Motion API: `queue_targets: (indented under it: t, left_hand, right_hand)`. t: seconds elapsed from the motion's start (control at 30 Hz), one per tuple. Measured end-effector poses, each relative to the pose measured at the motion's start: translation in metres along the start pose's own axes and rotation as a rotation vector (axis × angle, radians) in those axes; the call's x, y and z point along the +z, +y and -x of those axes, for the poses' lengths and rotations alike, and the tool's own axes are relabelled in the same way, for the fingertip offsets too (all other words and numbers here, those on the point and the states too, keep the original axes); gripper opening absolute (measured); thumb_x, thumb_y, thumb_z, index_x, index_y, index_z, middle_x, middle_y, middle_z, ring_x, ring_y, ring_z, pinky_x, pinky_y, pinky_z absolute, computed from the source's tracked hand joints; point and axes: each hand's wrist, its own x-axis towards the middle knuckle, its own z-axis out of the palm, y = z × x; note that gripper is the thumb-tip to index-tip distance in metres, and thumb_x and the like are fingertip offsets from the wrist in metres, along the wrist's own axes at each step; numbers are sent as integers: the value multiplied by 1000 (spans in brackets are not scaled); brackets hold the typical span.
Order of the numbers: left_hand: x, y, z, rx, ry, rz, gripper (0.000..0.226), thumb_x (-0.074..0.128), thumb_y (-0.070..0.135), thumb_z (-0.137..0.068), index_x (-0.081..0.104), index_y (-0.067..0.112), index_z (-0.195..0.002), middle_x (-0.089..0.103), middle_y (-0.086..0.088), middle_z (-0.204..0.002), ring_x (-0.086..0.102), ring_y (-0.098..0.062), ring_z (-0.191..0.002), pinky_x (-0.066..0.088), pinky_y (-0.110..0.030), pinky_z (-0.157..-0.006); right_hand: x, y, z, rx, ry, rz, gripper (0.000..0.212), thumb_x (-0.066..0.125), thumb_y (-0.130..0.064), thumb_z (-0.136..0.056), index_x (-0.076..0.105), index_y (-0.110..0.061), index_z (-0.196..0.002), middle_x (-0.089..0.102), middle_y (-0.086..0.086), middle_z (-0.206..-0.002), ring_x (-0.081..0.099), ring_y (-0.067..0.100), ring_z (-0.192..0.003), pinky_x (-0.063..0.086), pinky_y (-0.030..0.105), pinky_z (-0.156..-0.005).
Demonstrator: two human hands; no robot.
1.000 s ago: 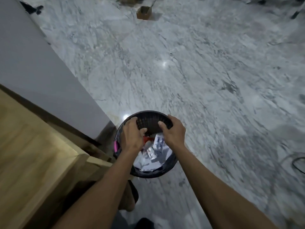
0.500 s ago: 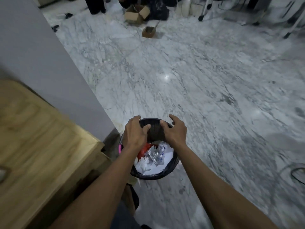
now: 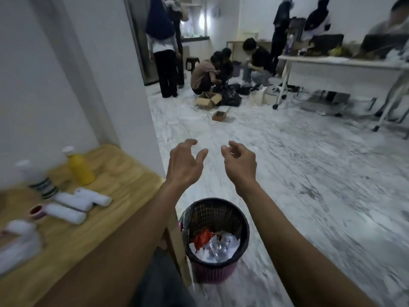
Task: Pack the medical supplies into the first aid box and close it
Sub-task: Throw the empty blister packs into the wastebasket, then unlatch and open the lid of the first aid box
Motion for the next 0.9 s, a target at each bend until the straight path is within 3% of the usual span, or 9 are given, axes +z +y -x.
queue_targets:
  t: [0.2, 0.33, 0.5, 0.6, 0.7, 0.73, 0.8, 0.83, 0.9]
  left_hand:
    - [-85, 0, 37, 38, 173, -42, 47, 61, 45, -89, 59, 17, -127, 63, -3, -129, 61, -18, -114, 49, -32, -93]
    - [-145, -21, 71, -19, 278, -115, 47, 58, 49, -90, 59, 17, -126, 63, -4, -128, 60, -21, -114, 48, -40, -97]
    - [-218, -53, 115, -149, 425, -205, 47, 59, 47, -89, 60, 16, -124, 64, -4, -125, 60, -22, -114, 49, -41, -95]
    - [-260, -71, 141, -218, 520, -262, 46, 61, 45, -89, 60, 15, -123, 65, -5, -124, 62, -19, -110, 50, -36, -93]
    - [-299, -90, 165, -294, 601, -305, 45, 60, 44, -90, 59, 15, -125, 64, -3, -126, 63, -15, -108, 48, -27, -88]
    - [-311, -98, 172, -319, 631, -331, 45, 60, 45, -90, 60, 16, -125, 65, -2, -125, 63, -13, -106, 47, -27, -89]
    - [-334, -112, 183, -361, 677, -364, 45, 60, 45, -90, 61, 16, -125, 67, -1, -123, 64, -9, -100, 47, -26, -90]
    - [-344, -119, 187, -383, 692, -367, 45, 60, 43, -91, 60, 14, -126, 67, -2, -123, 63, -6, -98, 45, -23, -87]
    - [-363, -135, 192, -420, 717, -369, 47, 60, 42, -91, 59, 13, -128, 64, -4, -127, 60, -7, -101, 41, -21, -81]
  right_hand:
    - [29, -47, 52, -66, -156, -47, 37, 64, -34, -93, 62, -20, -127, 66, 1, -122, 60, 12, -103, 48, 24, -78]
    - [73, -66, 89, -126, -331, -56, 37, 66, -38, -90, 65, -22, -123, 69, 0, -115, 64, 14, -102, 55, 41, -93]
    - [136, -83, 146, -211, -551, -52, 37, 65, -44, -86, 69, -24, -117, 72, -1, -109, 66, 16, -101, 55, 48, -92]
    - [173, -91, 175, -261, -681, -79, 36, 65, -35, -89, 69, -17, -119, 72, 2, -111, 66, 15, -100, 53, 40, -95]
    - [209, -100, 199, -304, -778, -87, 34, 63, -30, -93, 66, -12, -122, 69, -2, -105, 63, -2, -81, 51, 10, -76]
    - [221, -102, 207, -314, -808, -95, 33, 63, -30, -93, 66, -13, -121, 69, -1, -104, 62, -2, -79, 52, 11, -74]
    - [246, -106, 221, -307, -855, -108, 38, 63, -37, -91, 66, -17, -123, 70, 1, -113, 64, 7, -90, 55, 31, -88]
    - [258, -108, 226, -298, -871, -103, 40, 63, -39, -90, 65, -18, -124, 69, 1, -117, 63, 7, -93, 53, 34, -90]
    - [281, -112, 233, -291, -891, -83, 41, 61, -37, -92, 62, -18, -129, 66, 1, -124, 59, 5, -95, 45, 26, -86]
